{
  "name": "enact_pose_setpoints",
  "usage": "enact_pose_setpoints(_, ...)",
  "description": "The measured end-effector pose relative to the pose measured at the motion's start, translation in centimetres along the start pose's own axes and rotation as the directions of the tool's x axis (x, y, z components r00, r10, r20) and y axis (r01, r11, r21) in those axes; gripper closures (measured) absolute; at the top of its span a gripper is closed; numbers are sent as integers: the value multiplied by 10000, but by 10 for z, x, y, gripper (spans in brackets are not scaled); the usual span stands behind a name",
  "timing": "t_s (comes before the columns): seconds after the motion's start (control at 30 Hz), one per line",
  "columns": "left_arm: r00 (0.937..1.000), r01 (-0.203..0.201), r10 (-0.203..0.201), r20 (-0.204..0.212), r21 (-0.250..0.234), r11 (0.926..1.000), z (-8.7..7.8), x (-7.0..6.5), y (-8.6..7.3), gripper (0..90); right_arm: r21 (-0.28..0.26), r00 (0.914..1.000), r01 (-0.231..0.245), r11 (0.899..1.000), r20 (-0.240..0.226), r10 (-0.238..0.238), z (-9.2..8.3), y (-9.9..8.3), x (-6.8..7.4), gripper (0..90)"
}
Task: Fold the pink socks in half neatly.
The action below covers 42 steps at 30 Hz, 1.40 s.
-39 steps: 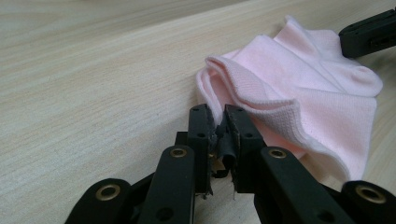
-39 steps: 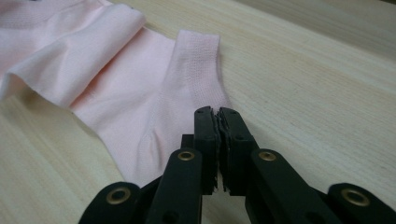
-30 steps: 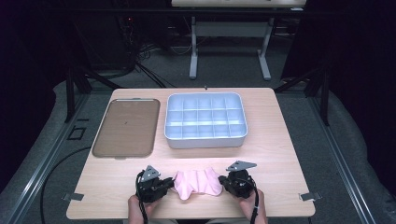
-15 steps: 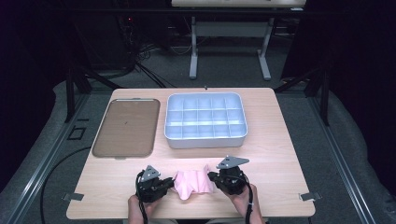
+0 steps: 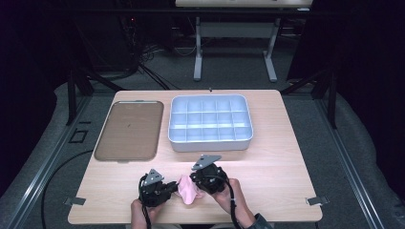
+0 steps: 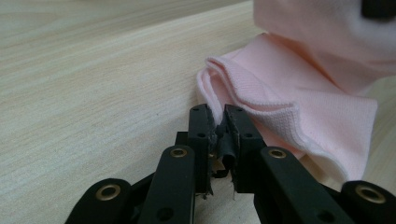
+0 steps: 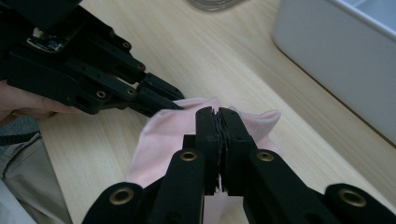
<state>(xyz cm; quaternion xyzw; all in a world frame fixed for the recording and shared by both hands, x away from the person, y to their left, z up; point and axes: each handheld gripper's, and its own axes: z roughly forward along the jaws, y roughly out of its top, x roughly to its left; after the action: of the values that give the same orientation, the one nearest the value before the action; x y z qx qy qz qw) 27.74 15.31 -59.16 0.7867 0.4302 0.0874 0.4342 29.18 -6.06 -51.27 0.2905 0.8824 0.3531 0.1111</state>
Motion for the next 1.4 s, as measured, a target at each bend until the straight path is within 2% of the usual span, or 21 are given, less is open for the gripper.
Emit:
enact_pose_setpoints(0.27, 10000, -50, 50, -13, 39, 10000, 0, 0, 0, 810, 548, 9975, 520, 9971, -507, -493, 25, 0, 20, 877)
enact_pose_setpoints(0.6, 9999, -81, 81, -59, -19, 10000, 0, -1, 0, 810, 711, 9942, 667, 9952, -885, -603, 35, -10, 26, 865)
enact_pose_setpoints(0.63, 9999, -115, 115, -58, 3, 9999, 0, -1, 0, 810, 784, 9931, 693, 9945, -1002, -613, 36, -11, 25, 851)
enact_pose_setpoints(0.7, 10000, -74, 74, -63, -19, 10000, 0, -1, 0, 809, 745, 9919, 443, 9962, -1220, -349, 37, -13, 22, 812)
enact_pose_setpoints(0.73, 9999, -147, 147, -66, 19, 9999, 0, -1, 0, 809, 720, 9889, 356, 9968, -1468, -247, 35, -14, 19, 773)
enact_pose_setpoints(0.83, 9999, -109, 108, -70, -16, 9999, 0, -1, 0, 809, 329, 9856, 141, 9994, -1688, -84, 24, -15, 14, 667)
enact_pose_setpoints(0.97, 9998, -134, 134, -111, 16, 9999, 0, -2, 0, 809, -103, 9937, -285, 9995, -1086, 272, 6, -20, 1, 611)
enact_pose_setpoints(1.07, 9999, -128, 128, -91, 6, 9999, 0, -2, 0, 809, 48, 9955, -773, 9970, -541, 775, 3, -28, -11, 593)
enact_pose_setpoints(1.17, 9998, -136, 136, -115, 12, 9999, 0, -2, 0, 809, 360, 9926, -1199, 9921, -165, 1205, 7, -36, -18, 546)
enact_pose_setpoints(1.23, 9998, -136, 136, -114, 14, 9999, 0, -2, 0, 809, 555, 9937, -1122, 9921, 103, 1118, 12, -38, -18, 514)
enact_pose_setpoints(1.4, 9997, -176, 176, -148, 4, 9998, 0, -2, 0, 809, 965, 9936, -1097, 9893, 370, 1066, 24, -39, -15, 454)
